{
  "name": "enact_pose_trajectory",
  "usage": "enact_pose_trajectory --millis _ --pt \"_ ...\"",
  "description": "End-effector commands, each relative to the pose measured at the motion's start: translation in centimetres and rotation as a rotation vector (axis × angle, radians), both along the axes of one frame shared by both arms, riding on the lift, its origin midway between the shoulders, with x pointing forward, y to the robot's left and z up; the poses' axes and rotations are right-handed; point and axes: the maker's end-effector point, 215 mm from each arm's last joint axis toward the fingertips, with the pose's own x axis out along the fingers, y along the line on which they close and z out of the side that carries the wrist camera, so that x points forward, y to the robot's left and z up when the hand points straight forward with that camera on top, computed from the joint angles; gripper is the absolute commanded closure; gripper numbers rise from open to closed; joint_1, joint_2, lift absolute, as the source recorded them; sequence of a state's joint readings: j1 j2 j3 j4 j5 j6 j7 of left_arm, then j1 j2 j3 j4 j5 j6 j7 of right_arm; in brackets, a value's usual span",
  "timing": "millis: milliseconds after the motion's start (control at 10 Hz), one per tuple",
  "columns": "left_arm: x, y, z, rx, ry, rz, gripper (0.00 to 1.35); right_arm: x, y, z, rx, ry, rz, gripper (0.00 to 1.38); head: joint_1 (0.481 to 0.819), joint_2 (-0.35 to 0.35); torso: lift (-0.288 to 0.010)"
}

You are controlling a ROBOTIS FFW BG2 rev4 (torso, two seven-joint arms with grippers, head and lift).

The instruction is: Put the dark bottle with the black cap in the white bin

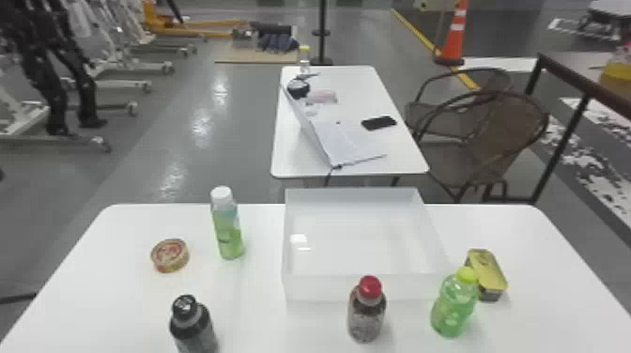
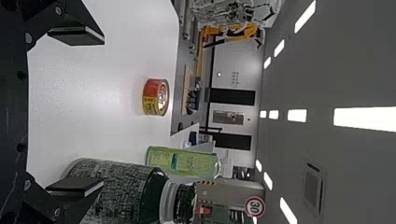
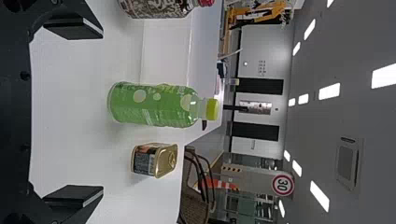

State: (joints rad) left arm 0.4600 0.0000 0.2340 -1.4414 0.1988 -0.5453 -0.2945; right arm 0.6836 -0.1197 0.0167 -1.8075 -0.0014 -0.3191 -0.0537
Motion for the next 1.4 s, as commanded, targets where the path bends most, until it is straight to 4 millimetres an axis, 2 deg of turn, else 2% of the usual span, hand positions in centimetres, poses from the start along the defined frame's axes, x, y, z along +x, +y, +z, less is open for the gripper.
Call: enact_pose_trajectory --millis 0,600,900,1100,1300 --pt "0.0 0.0 -0.1 -0.005 0.001 0.002 0.23 0.0 0.0 0.0 0.0 0.0 0.0 0.12 0.549 0.0 -0.1" --pt "0.7 -1.5 -0.4 -0.033 0.006 -0.071 0.22 0.0 0.1 -0.2 0.003 0.003 0.001 0.12 0.549 0.0 -0.1" --pt "1.4 -6.1 -0.7 -0.085 0.009 -0.212 0.22 -0.1 0.1 -0.2 0.004 0.005 0.001 0.12 0.549 0.0 -0.1" --pt "3.3 -7.9 0.6 -0.028 -0.014 -0.296 0.22 -0.1 0.2 -0.3 0.007 0.006 0.001 0.12 0.549 0.0 -0.1" --pt "4.3 -9.3 0.6 0.024 -0.006 -0.352 0.22 -0.1 0.3 -0.4 0.011 0.008 -0.001 0.12 0.549 0.0 -0.1"
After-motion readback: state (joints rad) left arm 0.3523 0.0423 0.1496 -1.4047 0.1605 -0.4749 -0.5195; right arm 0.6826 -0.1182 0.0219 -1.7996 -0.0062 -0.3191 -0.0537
